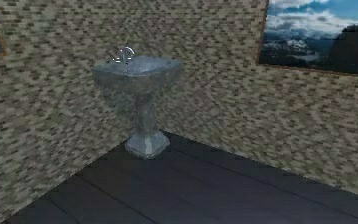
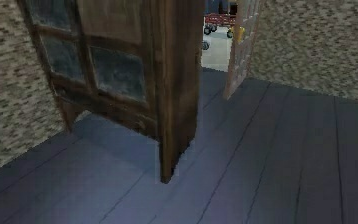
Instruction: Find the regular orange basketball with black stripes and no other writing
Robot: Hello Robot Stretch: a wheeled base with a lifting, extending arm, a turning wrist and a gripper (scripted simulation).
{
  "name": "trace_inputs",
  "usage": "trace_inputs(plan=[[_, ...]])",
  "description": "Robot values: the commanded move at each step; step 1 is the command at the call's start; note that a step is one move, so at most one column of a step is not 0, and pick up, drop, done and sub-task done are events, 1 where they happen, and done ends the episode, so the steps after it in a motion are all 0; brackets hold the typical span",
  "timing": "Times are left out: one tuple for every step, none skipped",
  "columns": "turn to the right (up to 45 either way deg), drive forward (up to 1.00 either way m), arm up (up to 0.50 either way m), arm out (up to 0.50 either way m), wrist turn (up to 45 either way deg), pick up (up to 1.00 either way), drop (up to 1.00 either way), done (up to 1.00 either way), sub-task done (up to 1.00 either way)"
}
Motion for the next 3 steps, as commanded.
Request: trace_inputs(plan=[[-45.0, 0.0, 0.0, 0.0, 0.0, 0.0, 0.0, 0.0, 0.0], [-30.0, 0.0, 0.0, 0.0, 0.0, 0.0, 0.0, 0.0, 0.0], [0.0, 0.7, 0.0, 0.0, 0.0, 0.0, 0.0, 0.0, 0.0]])
